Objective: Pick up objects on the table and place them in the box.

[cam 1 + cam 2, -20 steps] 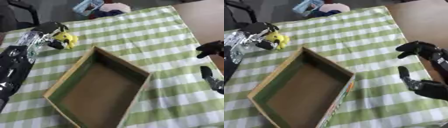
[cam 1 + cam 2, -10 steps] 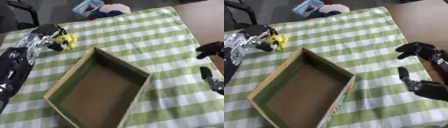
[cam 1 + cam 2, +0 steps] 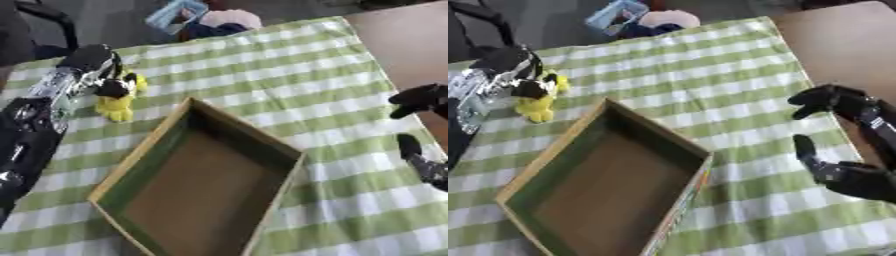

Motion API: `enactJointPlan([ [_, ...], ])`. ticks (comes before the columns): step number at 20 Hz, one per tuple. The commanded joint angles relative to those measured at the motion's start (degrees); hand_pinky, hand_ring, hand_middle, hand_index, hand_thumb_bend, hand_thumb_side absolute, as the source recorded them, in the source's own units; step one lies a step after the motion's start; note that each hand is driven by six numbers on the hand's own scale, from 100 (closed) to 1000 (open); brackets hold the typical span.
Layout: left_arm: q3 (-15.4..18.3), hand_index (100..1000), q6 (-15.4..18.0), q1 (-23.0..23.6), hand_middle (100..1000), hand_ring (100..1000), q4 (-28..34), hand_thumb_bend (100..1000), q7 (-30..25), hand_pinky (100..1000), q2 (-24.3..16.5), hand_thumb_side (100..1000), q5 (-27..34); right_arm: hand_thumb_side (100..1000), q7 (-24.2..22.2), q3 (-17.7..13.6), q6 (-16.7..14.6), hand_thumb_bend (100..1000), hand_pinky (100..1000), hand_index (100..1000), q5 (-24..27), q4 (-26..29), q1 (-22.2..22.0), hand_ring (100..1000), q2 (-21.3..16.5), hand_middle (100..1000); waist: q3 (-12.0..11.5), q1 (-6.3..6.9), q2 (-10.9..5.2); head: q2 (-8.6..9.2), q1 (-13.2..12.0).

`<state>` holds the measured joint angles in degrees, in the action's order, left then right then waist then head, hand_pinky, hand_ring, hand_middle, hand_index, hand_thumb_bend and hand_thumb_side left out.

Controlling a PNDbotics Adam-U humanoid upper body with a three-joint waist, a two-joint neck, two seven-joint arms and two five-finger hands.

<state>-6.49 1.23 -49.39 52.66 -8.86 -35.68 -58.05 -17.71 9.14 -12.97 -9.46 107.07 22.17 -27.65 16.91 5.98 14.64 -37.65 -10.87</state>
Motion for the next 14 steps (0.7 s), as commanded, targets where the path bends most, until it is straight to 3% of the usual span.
enactJointPlan([
  [1,0.33,428,-0.08,-0.73,221,315,2.0,100,-1.19,468,-2.91,537,1.88,100,0.22,-0.77,-0.06,100,807,827,0.34,1.01,0.49,707,-1.24,762,-0.13,-0.5,-1.35,0.69,0.19],
  [9,-1.14,434,1.29,-0.29,225,322,9.69,100,-5.68,481,-6.1,528,7.65,100,0.38,-0.94,-0.07,100,808,828,0.29,0.87,0.09,708,-1.36,762,-0.77,-0.73,-2.29,0.46,0.3],
  [14,-3.14,441,4.03,-0.15,233,329,16.92,100,-8.36,489,-9.26,519,11.82,100,0.38,-0.96,-0.09,100,809,829,0.27,0.77,-0.13,709,-1.39,762,-1.26,-0.8,-2.97,0.41,0.54],
])
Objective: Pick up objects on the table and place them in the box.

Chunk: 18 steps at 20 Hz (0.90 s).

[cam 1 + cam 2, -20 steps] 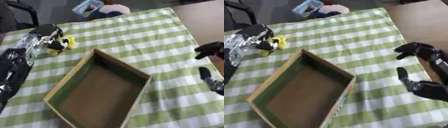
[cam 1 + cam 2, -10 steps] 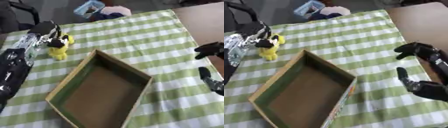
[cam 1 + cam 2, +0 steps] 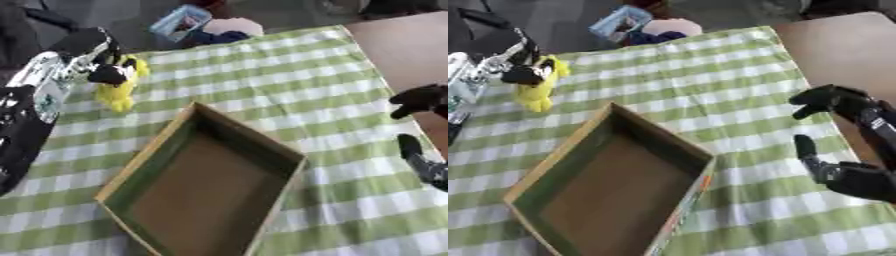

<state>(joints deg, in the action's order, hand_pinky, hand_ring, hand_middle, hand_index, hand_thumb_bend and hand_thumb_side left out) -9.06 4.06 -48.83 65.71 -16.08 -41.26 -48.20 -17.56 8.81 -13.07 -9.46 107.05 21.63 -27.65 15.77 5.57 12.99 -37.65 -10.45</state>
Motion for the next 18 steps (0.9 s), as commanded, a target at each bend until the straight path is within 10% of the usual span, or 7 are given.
enactJointPlan([
  [1,-1.1,440,1.9,-0.76,232,328,5.31,100,-1.59,489,-4.25,518,2.77,100,0.22,-0.62,0.0,100,809,829,0.27,0.78,0.37,709,-1.4,762,-0.21,-0.42,-1.44,0.41,0.16],
  [18,-12.88,467,2.58,-3.11,266,352,31.1,100,-15.14,504,-2.35,503,10.57,100,-1.11,0.63,-0.19,100,809,828,1.17,1.02,0.45,707,-0.94,760,-1.18,-0.61,-2.58,-0.12,-0.4],
])
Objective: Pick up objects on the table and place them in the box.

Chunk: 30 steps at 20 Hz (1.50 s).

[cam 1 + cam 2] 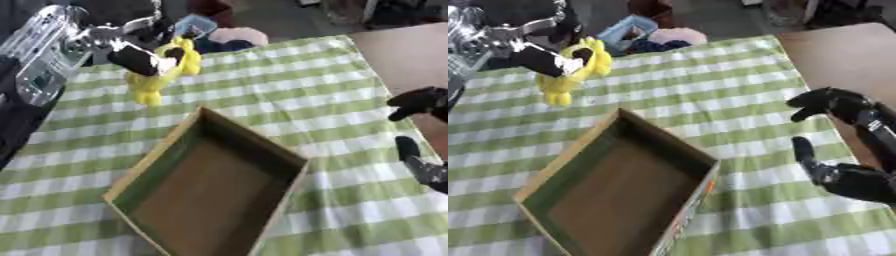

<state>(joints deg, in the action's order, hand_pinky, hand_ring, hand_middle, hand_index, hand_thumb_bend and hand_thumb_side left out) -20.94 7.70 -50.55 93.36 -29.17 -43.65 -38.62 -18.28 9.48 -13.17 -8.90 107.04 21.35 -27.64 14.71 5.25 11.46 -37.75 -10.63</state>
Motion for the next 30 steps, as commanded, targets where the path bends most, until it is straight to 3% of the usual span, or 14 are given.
enactJointPlan([
  [1,-1.57,469,-1.59,-1.53,268,354,4.22,100,-2.91,505,0.77,500,1.29,100,-0.51,0.06,-0.09,100,809,828,0.72,1.1,0.71,706,-0.85,760,-0.13,-0.32,-1.1,0.0,-0.23],
  [6,-4.21,473,-3.57,-1.86,272,358,4.04,100,-5.14,509,4.74,497,1.75,100,-1.42,0.82,-0.06,100,808,827,1.27,1.29,0.56,705,-0.57,759,-0.19,-0.44,-1.12,-0.09,-0.33],
  [11,-6.71,482,-3.86,-1.28,281,368,-0.06,100,-5.54,515,8.01,503,1.58,100,-2.46,1.72,-0.06,100,807,825,1.84,1.47,0.37,703,-0.23,758,-0.19,-0.56,-0.94,-0.71,-0.57],
  [15,-8.46,492,-3.16,-0.23,289,376,-3.91,100,-5.88,522,9.83,503,1.85,100,-3.43,2.39,-0.08,100,806,825,2.26,1.57,0.29,702,-0.06,757,-0.22,-0.63,-0.77,-2.31,-1.04],
  [24,-10.12,505,-2.5,2.68,301,387,-9.08,100,-5.8,531,11.62,496,1.94,100,-5.05,3.01,-0.22,100,805,822,2.8,1.52,-0.64,696,-0.11,744,-0.71,-1.13,-0.42,-6.0,-1.66],
  [30,-10.26,564,-3.04,4.84,361,440,-10.86,100,-6.67,573,11.43,429,2.03,100,-5.38,2.81,-0.25,100,798,821,3.08,1.62,-1.05,694,-0.13,742,-1.18,-1.37,-0.26,-6.36,-1.62],
])
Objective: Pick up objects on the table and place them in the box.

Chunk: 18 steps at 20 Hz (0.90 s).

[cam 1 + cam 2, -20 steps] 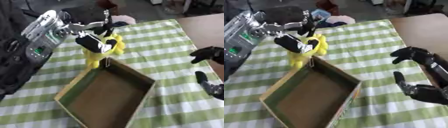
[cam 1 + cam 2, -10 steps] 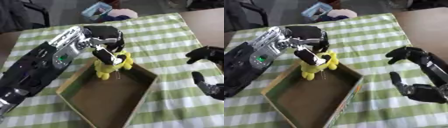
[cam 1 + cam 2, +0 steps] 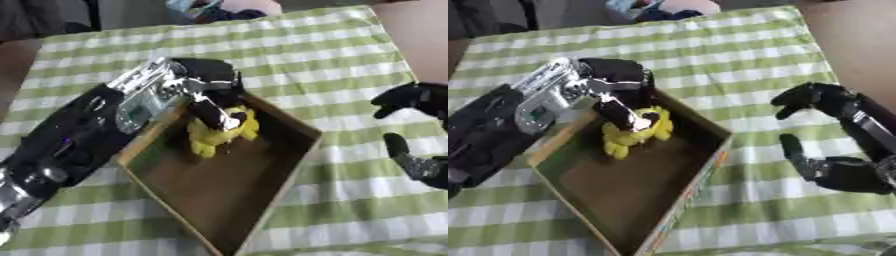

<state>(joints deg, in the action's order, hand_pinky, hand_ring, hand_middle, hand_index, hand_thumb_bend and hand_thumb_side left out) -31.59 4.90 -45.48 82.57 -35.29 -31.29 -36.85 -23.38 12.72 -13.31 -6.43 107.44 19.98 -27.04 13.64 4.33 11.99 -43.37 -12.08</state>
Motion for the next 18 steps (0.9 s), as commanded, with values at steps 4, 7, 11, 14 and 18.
enactJointPlan([
  [4,0.92,717,-0.69,1.33,537,595,0.43,100,-1.88,674,-1.82,408,0.15,100,-0.76,-0.39,-0.09,100,783,821,1.09,1.23,0.1,692,-0.45,740,-0.39,-0.52,-0.84,-0.75,-0.01],
  [7,1.31,815,-1.04,2.26,661,699,1.53,232,-2.36,745,-2.6,477,-0.09,100,-1.14,-0.3,-0.11,100,771,821,1.37,1.23,0.13,690,-0.38,739,-0.57,-0.58,-0.89,-0.75,-0.02],
  [11,2.34,878,-2.16,3.35,761,771,3.94,547,-1.49,805,-3.63,605,-1.25,100,-1.37,-0.26,-0.16,100,773,822,1.6,1.26,0.13,688,-0.34,738,-0.88,-0.77,-0.89,-0.75,0.05],
  [14,3.39,894,-3.84,4.07,784,787,5.58,618,0.08,824,-4.35,669,-1.57,100,-1.2,-0.42,-0.15,100,776,822,1.57,1.28,0.08,688,-0.25,738,-1.0,-0.87,-0.9,-0.75,0.23],
  [18,5.37,897,-6.53,5.31,785,786,8.11,643,2.87,829,-5.28,718,-0.77,100,-1.08,-0.5,-0.08,100,778,823,1.33,1.18,-0.02,688,-0.31,738,-1.3,-0.99,-0.95,-0.75,0.36],
])
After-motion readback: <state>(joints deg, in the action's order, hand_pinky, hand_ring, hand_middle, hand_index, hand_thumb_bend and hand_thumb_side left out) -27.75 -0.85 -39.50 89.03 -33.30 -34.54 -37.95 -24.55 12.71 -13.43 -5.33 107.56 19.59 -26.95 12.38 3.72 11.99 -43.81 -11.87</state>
